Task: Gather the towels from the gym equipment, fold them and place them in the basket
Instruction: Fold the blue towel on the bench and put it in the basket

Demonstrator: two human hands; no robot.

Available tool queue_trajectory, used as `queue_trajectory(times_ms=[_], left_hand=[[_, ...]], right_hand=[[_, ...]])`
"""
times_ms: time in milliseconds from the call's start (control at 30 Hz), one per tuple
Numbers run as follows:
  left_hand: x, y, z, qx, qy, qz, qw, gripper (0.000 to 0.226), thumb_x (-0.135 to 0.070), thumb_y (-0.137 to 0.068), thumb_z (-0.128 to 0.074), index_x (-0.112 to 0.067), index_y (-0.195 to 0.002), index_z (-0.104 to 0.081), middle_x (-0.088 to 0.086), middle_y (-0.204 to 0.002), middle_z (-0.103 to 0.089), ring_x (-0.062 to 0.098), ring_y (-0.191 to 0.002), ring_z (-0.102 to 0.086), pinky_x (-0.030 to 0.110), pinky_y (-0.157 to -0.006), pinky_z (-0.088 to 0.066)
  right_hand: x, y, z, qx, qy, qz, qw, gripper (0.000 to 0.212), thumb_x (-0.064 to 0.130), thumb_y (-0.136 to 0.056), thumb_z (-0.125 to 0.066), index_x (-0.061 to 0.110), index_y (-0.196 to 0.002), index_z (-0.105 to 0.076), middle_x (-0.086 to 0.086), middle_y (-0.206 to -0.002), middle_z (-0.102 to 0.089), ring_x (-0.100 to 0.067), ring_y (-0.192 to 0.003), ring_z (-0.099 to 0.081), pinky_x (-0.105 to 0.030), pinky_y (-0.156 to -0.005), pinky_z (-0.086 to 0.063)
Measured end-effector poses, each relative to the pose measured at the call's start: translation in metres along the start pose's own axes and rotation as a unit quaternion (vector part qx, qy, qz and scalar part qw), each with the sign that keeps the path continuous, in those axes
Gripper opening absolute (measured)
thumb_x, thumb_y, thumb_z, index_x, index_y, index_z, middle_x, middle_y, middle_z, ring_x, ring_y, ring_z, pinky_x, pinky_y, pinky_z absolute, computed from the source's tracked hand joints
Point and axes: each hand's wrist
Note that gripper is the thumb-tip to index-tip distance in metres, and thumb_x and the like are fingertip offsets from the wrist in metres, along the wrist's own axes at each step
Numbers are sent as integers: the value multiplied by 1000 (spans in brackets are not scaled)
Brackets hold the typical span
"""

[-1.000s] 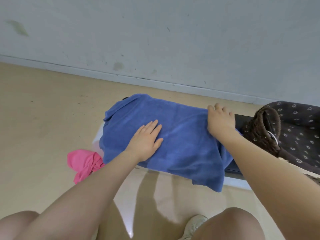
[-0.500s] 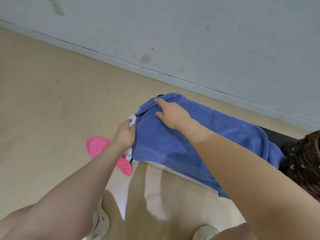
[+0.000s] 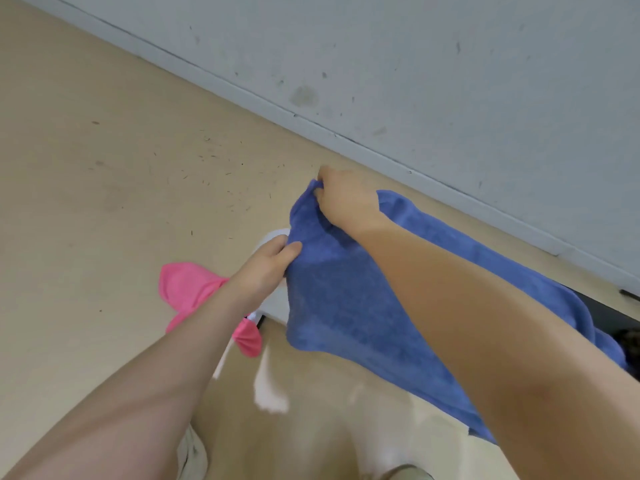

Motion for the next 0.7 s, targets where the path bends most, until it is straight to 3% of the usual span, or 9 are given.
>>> queue_trajectory(times_ms=[67,167,267,333,367,433,500,567,700], left_hand=[[1,0,7,-14,21,-25,999,33,-45,-72,-55,-13,-77,-51,5,-76,-47,17,-73,-44,34,-70,-37],[-2,-2,20,-94,10,-77,993,33,-29,-75,-63,-25,-53,-40,-12,-52,-39,8,-53,-35,26,-53,-28],[-10,-2,41,-197,56,-107,973,36,-18,-78,-67,-25,-54,-40,-11,-50,-34,8,-50,-31,26,-51,-28],[-13,-2,54,-245,10,-108,963,25,-17,-82,-66,-24,-68,-46,-6,-59,-41,13,-58,-39,29,-57,-34],[-12,-1,58,-243,-52,-86,965,13,-18,-84,-64,-22,-84,-52,-4,-70,-49,16,-69,-47,30,-64,-39],[-7,1,58,-211,-248,-31,945,44,-24,-85,-61,-17,-126,-45,6,-119,-53,26,-114,-48,34,-94,-39],[-4,6,46,-173,-365,-31,914,64,-29,-87,-57,-17,-143,-28,11,-151,-21,28,-140,-18,39,-112,-19],[-9,15,23,-114,-383,-75,914,57,-29,-90,-53,-19,-142,-32,9,-155,-12,26,-143,-11,38,-114,-13],[-24,30,-32,-19,-399,-195,896,48,-33,-93,-45,-16,-137,-40,1,-149,-31,17,-140,-22,30,-113,-16]], right_hand=[[-1,-2,-3,-51,-128,-41,990,11,14,-95,-34,12,-94,-45,-7,-82,-53,-25,-74,-51,-34,-61,-40],[4,-5,-4,-89,-252,-41,963,7,14,-94,-37,14,-90,-43,-4,-86,-61,-23,-80,-57,-40,-73,-48],[21,-10,-7,-97,-323,-4,942,8,13,-94,-39,15,-94,-46,2,-99,-67,-20,-90,-60,-40,-83,-50],[34,-13,-11,-48,-335,20,941,22,13,-95,-40,17,-116,-46,-1,-113,-65,-21,-106,-58,-38,-96,-45],[39,-13,-13,-11,-319,24,947,38,15,-96,-41,19,-134,-37,-9,-122,-61,-25,-116,-54,-37,-104,-39],[42,-8,-19,29,-265,7,964,61,17,-96,-43,15,-149,-11,-18,-135,-50,-30,-129,-43,-41,-111,-29],[35,4,-25,14,-229,-3,973,62,19,-97,-42,11,-149,-10,-17,-144,-40,-30,-135,-34,-43,-113,-25],[19,24,-28,-13,-199,-7,980,56,21,-97,-40,12,-148,-18,-13,-147,-36,-28,-136,-32,-43,-113,-24],[-43,80,-19,-59,-138,-55,987,50,21,-99,-37,12,-147,-25,-7,-154,-26,-24,-145,-16,-42,-118,-13]])
Point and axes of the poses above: each hand's wrist, its own y-axis away from the middle knuckle, its own z-axis out of the back of the hand, x = y × z
